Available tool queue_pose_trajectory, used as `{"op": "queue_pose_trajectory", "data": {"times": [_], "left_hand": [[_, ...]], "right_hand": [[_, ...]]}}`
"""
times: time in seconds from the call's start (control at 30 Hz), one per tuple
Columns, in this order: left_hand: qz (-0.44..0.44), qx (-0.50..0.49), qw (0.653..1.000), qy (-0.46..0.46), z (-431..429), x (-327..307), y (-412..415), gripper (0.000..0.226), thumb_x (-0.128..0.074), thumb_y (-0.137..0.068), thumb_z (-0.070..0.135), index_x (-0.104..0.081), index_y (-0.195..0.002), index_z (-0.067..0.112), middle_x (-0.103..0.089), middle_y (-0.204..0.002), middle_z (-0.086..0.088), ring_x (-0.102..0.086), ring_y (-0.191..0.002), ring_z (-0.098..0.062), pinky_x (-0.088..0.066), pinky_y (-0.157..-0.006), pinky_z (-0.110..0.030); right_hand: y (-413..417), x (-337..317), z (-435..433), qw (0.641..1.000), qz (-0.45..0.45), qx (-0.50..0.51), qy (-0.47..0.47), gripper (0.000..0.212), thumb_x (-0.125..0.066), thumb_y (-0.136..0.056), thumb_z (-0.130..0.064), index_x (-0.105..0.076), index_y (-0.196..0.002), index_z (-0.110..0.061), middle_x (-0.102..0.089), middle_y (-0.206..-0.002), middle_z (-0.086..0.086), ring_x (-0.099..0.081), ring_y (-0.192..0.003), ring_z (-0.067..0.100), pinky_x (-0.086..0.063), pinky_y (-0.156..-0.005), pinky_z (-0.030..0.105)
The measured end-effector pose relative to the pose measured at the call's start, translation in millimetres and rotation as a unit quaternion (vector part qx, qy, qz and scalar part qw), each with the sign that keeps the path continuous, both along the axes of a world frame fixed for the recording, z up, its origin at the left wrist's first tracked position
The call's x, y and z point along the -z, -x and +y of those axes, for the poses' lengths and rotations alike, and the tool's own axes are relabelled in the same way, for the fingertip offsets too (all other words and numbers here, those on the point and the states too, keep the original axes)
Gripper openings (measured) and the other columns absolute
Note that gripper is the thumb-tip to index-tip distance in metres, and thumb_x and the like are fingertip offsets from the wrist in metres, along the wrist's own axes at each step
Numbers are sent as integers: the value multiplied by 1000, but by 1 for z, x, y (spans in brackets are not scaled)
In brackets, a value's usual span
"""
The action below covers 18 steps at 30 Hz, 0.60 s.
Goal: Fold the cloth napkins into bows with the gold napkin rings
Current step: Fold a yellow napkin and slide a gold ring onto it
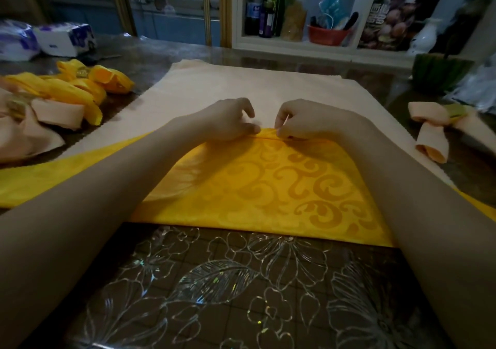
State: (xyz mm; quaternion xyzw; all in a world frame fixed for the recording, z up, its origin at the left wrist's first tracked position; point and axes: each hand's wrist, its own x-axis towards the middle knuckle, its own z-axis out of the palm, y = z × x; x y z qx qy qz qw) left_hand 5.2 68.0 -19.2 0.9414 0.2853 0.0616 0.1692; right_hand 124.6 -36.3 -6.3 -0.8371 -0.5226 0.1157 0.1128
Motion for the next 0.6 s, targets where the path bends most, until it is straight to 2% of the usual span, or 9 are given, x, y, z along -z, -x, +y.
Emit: {"op": "queue_pose_trajectory", "data": {"times": [0.1, 0.17, 0.3, 0.4, 0.5, 0.6], "left_hand": [[20, 23, 999, -14, -3, -3, 1, 32, -47, -97, 21, -54, -128, 15, -52, -132, -6, -50, -117, -23, -37, -87, -24], [13, 27, 999, -34, -5, -6, 2, 28, -49, -96, 15, -58, -122, 13, -57, -125, -7, -54, -110, -21, -39, -84, -22], [9, 25, 997, -74, -13, -9, 3, 23, -54, -92, 13, -60, -114, 12, -59, -113, -7, -55, -97, -18, -44, -78, -23], [20, 24, 995, -95, -23, -12, 3, 24, -56, -91, 16, -58, -115, 11, -56, -105, -5, -53, -91, -18, -44, -77, -24], [32, 13, 995, -89, -31, -14, 0, 31, -54, -93, 23, -56, -119, 7, -59, -109, -10, -52, -90, -19, -43, -78, -25], [30, 3, 996, -88, -33, -15, -1, 30, -51, -94, 22, -58, -119, 6, -61, -111, -12, -56, -94, -22, -44, -84, -28]], "right_hand": [[-2, 1, -1, 1000, 14, -11, -13, 16, -58, -92, -21, -60, -108, -18, -52, -96, -3, -48, -79, 10, -39, -63, 18], [-2, 2, 0, 1000, 11, -2, -25, 10, -60, -91, -21, -61, -101, -19, -52, -90, -3, -47, -74, 9, -40, -64, 19], [2, 1, 1, 1000, -7, -1, -27, 7, -62, -86, -17, -58, -92, -18, -53, -82, -1, -52, -78, 13, -41, -59, 19], [10, -1, 2, 1000, -27, -16, -2, 15, -64, -83, -13, -52, -79, -20, -50, -82, 0, -52, -83, 17, -42, -66, 22], [15, -9, 1, 997, -42, -25, 66, 13, -62, -85, -13, -54, -93, -17, -52, -91, 1, -52, -88, 18, -44, -76, 28], [15, -15, 1, 996, -16, -29, 86, 19, -56, -90, -16, -58, -109, -13, -58, -94, 3, -57, -87, 18, -49, -79, 29]]}}
